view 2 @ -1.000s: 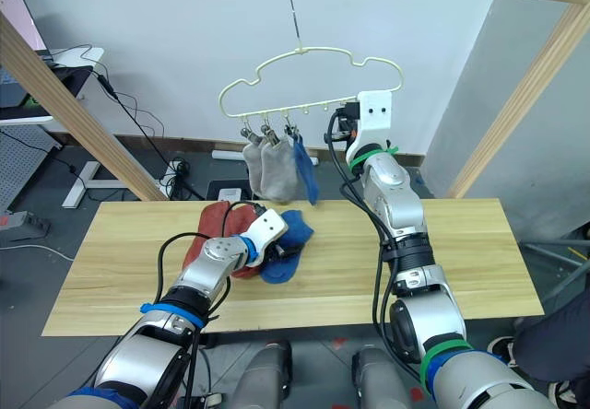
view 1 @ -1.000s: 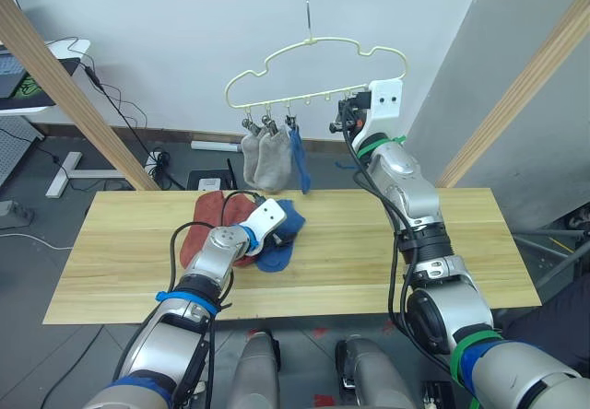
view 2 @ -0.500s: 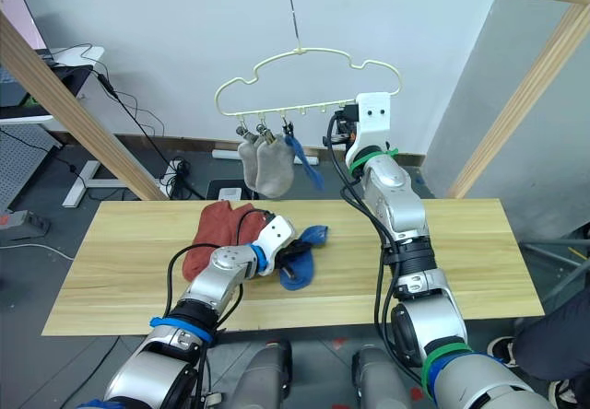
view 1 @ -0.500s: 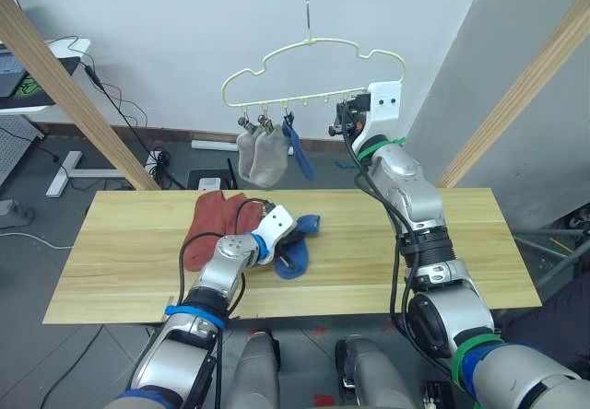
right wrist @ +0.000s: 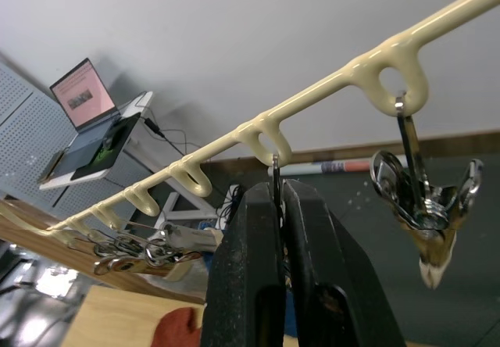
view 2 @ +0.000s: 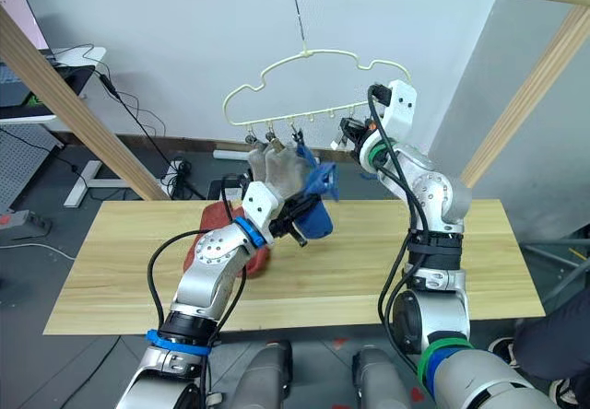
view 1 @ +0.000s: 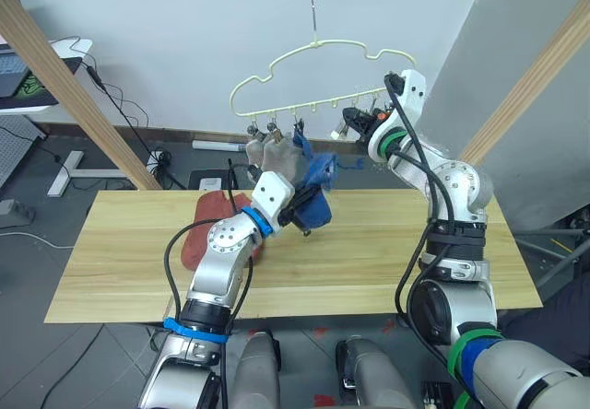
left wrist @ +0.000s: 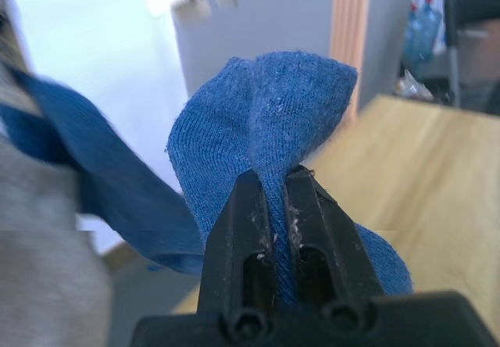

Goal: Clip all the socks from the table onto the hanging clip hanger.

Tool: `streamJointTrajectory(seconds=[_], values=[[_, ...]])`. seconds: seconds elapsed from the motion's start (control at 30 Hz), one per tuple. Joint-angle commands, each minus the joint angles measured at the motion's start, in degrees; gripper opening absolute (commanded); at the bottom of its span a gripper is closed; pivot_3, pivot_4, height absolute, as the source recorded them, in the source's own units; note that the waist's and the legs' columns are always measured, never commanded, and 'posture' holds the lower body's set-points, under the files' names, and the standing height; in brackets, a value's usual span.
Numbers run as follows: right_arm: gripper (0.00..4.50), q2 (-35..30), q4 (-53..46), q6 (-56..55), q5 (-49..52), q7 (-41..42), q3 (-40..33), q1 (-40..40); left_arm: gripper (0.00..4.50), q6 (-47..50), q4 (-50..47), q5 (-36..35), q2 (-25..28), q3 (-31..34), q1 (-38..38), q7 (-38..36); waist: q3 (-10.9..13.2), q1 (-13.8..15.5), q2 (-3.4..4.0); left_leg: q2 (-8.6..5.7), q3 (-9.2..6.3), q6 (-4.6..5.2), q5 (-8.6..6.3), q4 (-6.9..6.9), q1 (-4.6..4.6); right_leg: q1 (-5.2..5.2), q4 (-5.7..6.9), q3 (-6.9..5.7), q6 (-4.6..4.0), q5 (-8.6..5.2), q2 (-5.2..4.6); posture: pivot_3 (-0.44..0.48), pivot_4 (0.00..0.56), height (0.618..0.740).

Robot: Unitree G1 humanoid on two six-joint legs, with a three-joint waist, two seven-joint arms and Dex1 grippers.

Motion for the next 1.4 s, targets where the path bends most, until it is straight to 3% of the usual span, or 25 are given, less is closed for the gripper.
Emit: streamJointTrajectory(seconds=[0.03,0.77,0.87,1.07,1.1,1.2,1.4], values=[[0.00,0.4,-1.7,4.1,3.2,-3.6,-3.2,-0.5,0.03,-2.6,-1.0,-0.5,-0.8,0.5,-1.4,1.3,0.0,0.0,0.00,0.00,0.00,0.00,0.00,0.00,-0.01,0.00,-0.01,0.00,0.00,0.00,0.00,-0.019,0.218,0.740],[0.00,2.3,-3.4,7.0,10.1,-8.7,-3.4,0.3,0.03,-5.9,4.7,-1.0,-2.0,0.7,-7.8,1.7,0.0,-0.2,0.00,0.01,-0.01,0.02,-0.01,-0.03,-0.06,-0.02,-0.08,-0.02,0.01,-0.01,0.05,-0.030,0.221,0.740],[0.78,2.1,-4.0,7.2,10.9,-7.8,-3.0,0.7,0.00,-6.0,4.7,-1.0,-2.0,0.4,-7.8,1.3,0.0,-0.2,0.00,0.01,-0.01,0.02,-0.01,-0.03,-0.07,-0.02,-0.09,-0.02,0.02,-0.01,0.05,-0.030,0.221,0.740],[2.92,0.3,-6.7,7.6,11.2,-7.1,-2.8,2.3,0.00,-4.1,4.4,-2.1,-2.6,-0.4,-7.8,-0.2,0.0,-0.7,0.00,0.02,0.01,0.02,-0.01,-0.03,-0.08,-0.06,-0.08,0.01,0.01,-0.01,0.06,-0.036,0.217,0.740],[3.31,-0.2,-7.8,7.8,11.5,-7.1,-3.1,2.8,0.55,-3.5,4.4,-2.4,-2.7,-0.4,-7.8,-0.4,0.0,-0.8,0.00,0.02,0.01,0.02,-0.01,-0.04,-0.10,-0.06,-0.09,0.00,0.01,-0.01,0.06,-0.036,0.217,0.740],[4.28,-1.7,-12.6,9.7,14.0,-7.0,-4.2,4.5,1.31,-1.2,4.6,-3.8,-2.8,0.1,-8.0,-0.8,0.0,-1.2,0.01,0.01,0.01,0.02,-0.01,-0.04,-0.13,-0.09,-0.09,0.01,0.02,-0.01,0.06,-0.045,0.221,0.740],[4.28,-8.8,-23.0,11.1,15.0,-2.3,0.2,9.6,3.09,4.2,5.4,-7.7,-1.1,2.8,-8.3,-1.9,0.0,-2.0,0.02,0.03,0.00,0.02,-0.01,-0.04,-0.12,-0.09,-0.08,0.03,0.05,-0.03,0.09,-0.063,0.226,0.740]])
